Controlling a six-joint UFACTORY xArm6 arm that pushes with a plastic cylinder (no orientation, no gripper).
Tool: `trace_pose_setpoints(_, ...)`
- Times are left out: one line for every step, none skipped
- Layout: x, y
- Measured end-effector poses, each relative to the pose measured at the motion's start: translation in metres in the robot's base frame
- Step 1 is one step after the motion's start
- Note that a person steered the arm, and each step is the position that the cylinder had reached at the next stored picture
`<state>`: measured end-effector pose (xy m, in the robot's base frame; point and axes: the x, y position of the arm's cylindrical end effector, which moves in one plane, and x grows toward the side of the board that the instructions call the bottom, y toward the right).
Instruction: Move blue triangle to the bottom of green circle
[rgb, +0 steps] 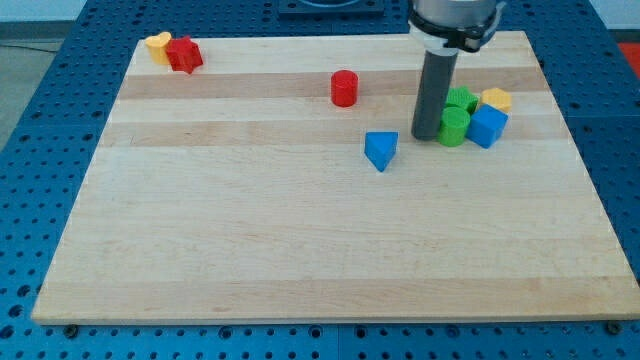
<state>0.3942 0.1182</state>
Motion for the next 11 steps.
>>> trace_pose_setpoints(0.001, -0.022)
trace_pose_setpoints(0.006, -0.104)
trace_pose_setpoints(0.021, -0.157)
trace_pose_setpoints(0.036, -0.148)
trace_pose_setpoints(0.03, -0.113)
trace_pose_setpoints(0.022, -0.079)
trace_pose_setpoints(0.022, -0.06)
trace_pose_setpoints(0.028, -0.061)
trace_pose_setpoints(0.028, -0.044)
trace_pose_setpoints(0.029, -0.02)
trace_pose_setpoints(0.03, -0.001)
